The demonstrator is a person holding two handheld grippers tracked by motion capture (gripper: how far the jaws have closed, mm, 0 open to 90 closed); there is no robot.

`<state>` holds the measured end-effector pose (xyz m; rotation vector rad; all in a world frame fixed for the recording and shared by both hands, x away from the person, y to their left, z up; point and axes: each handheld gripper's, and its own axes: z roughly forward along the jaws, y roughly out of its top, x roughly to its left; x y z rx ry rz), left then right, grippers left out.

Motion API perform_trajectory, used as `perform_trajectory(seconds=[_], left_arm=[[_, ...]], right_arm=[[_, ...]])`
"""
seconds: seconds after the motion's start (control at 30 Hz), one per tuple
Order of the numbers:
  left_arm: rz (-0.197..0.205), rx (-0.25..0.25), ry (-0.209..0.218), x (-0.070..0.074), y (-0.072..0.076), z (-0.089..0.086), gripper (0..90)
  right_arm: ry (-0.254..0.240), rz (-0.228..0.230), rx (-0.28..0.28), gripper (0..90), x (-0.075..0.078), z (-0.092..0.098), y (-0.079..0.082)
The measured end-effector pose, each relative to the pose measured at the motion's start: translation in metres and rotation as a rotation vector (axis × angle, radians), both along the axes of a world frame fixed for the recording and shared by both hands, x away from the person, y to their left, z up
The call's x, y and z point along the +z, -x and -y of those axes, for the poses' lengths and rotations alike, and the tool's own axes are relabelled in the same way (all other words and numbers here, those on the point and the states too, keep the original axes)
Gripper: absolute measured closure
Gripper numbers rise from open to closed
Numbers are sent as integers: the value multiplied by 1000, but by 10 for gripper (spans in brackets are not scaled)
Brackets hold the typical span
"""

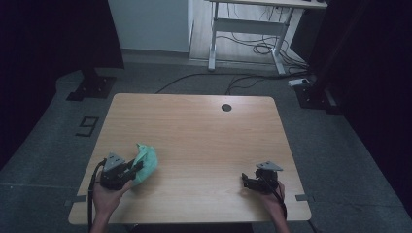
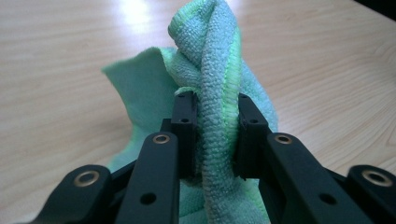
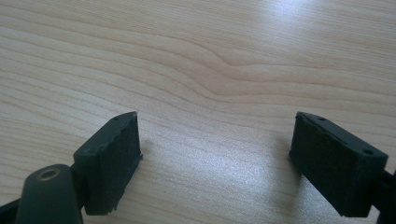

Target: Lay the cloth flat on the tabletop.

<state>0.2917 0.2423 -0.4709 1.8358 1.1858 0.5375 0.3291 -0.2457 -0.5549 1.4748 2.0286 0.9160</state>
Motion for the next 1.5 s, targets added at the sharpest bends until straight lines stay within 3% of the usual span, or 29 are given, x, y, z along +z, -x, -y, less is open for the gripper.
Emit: perform_trajectory(seconds=[0.53, 1.5], left_arm=[[26, -55, -2, 16, -9, 19, 739], [7, -139, -20, 23, -36, 70, 738]], right_arm=[[1, 2, -2, 164, 0, 0, 0], [0, 3, -6, 174, 0, 0, 0]])
